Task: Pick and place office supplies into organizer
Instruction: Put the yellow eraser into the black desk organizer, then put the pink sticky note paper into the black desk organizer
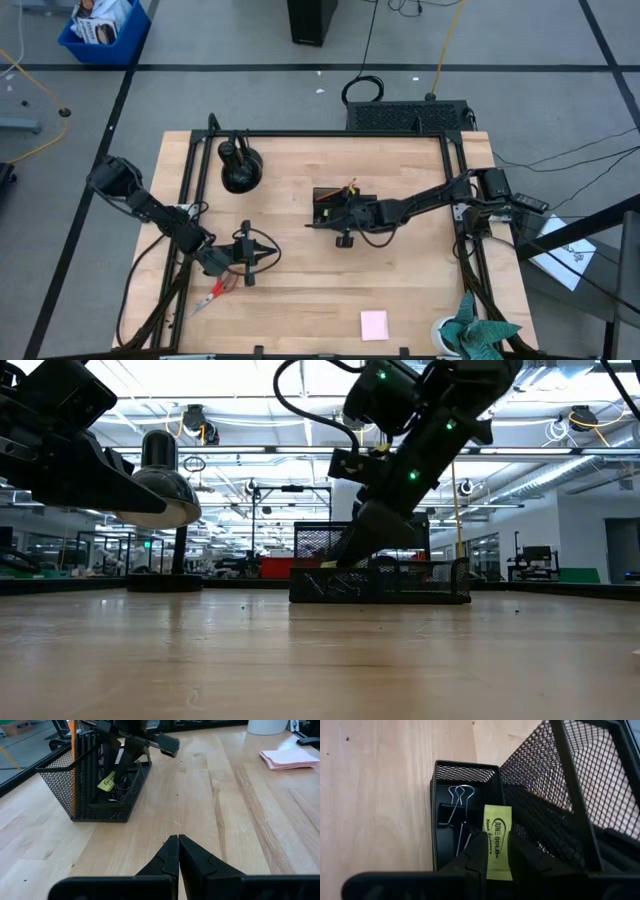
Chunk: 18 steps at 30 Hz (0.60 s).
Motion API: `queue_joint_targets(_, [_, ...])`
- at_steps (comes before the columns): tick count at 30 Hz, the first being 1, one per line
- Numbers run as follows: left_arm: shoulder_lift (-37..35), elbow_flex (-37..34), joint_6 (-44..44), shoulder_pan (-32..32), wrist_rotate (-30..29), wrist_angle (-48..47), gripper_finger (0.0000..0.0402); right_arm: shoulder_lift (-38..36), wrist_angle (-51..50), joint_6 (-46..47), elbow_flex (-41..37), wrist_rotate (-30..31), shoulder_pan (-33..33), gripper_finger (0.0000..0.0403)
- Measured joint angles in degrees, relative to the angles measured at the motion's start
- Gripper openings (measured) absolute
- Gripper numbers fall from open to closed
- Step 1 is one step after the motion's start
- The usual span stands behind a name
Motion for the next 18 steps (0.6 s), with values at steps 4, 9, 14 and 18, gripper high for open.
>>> queue_joint_targets(4, [0.0, 0.0, 0.0, 0.0, 0.0, 0.0, 0.0017, 0.0, 1.3, 0.1, -0.8, 0.1, -0.1, 0.0058])
queue_joint_targets(9, [0.0, 0.0, -0.1, 0.0, 0.0, 0.0, 0.0017, -0.1, 0.9, 2.8, -0.9, 0.2, -0.1, 0.0086])
queue_joint_targets(14, [0.0, 0.0, -0.2, 0.0, 0.0, 0.1, 0.0017, -1.2, 0.2, 4.7, -1.0, -0.1, -0.1, 0.0132])
queue_joint_targets(18, [0.0, 0.0, -0.7, 0.0, 0.0, 0.1, 0.0017, -3.3, 0.4, 4.7, -1.0, 0.0, 0.0, 0.0157])
